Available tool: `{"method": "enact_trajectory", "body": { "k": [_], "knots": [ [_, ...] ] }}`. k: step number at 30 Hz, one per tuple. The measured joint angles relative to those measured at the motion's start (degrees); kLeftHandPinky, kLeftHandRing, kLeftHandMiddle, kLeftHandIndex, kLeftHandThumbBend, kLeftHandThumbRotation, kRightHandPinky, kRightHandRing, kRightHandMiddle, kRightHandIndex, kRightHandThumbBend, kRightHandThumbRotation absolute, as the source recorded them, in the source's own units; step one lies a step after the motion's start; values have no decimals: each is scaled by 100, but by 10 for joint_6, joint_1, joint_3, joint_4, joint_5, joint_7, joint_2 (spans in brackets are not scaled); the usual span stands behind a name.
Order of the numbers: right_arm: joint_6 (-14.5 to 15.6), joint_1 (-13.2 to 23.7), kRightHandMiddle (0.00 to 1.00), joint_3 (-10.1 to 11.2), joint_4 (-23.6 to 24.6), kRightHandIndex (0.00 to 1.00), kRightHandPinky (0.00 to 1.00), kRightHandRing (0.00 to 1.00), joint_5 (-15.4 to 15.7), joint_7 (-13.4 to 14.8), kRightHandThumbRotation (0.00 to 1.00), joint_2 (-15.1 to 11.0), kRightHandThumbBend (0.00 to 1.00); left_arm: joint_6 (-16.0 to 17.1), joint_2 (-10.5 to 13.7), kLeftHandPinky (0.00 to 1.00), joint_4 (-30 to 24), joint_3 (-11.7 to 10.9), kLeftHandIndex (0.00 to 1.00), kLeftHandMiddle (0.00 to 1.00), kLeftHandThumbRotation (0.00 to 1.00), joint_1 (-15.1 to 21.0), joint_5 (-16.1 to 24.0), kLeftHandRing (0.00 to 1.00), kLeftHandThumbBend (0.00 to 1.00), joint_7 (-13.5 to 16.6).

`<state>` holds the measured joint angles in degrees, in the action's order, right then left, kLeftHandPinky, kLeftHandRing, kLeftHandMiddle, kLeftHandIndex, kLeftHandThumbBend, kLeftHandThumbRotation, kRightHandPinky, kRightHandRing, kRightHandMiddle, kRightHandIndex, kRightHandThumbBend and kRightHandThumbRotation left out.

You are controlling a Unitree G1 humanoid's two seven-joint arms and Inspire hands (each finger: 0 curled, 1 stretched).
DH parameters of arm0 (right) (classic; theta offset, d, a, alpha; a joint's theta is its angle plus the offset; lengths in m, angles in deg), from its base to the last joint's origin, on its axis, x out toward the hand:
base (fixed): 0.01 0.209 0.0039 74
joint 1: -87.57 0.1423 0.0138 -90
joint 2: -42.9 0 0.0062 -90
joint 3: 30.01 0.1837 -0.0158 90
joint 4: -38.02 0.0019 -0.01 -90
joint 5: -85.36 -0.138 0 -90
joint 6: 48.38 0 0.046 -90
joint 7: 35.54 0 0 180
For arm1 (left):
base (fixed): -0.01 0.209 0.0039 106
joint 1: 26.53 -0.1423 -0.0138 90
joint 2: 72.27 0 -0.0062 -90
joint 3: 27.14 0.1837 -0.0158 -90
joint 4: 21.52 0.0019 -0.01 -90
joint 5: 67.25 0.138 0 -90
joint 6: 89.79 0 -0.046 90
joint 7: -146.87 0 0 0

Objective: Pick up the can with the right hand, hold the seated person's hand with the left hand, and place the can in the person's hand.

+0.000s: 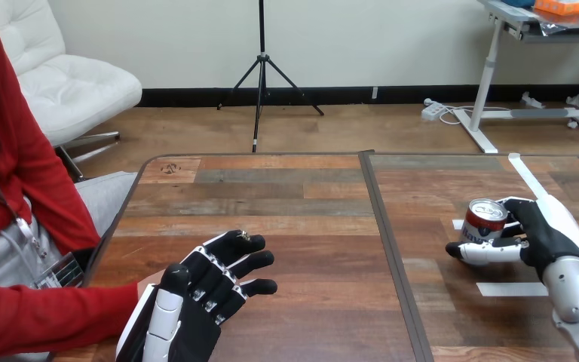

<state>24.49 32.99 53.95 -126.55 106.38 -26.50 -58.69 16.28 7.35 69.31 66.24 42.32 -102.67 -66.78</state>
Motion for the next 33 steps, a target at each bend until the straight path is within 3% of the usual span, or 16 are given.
{"method": "enact_trajectory", "body": {
  "k": [22,33],
  "knots": [
    [1,0,55,13,0,57,45,51,-23,58,24,27,93,13,0,64,1,0,67,75,71,0,2,76,93,1],
    [0,0,51,17,0,53,41,48,-27,81,19,35,86,16,0,64,3,0,66,75,71,0,3,76,92,4]
  ]
}}
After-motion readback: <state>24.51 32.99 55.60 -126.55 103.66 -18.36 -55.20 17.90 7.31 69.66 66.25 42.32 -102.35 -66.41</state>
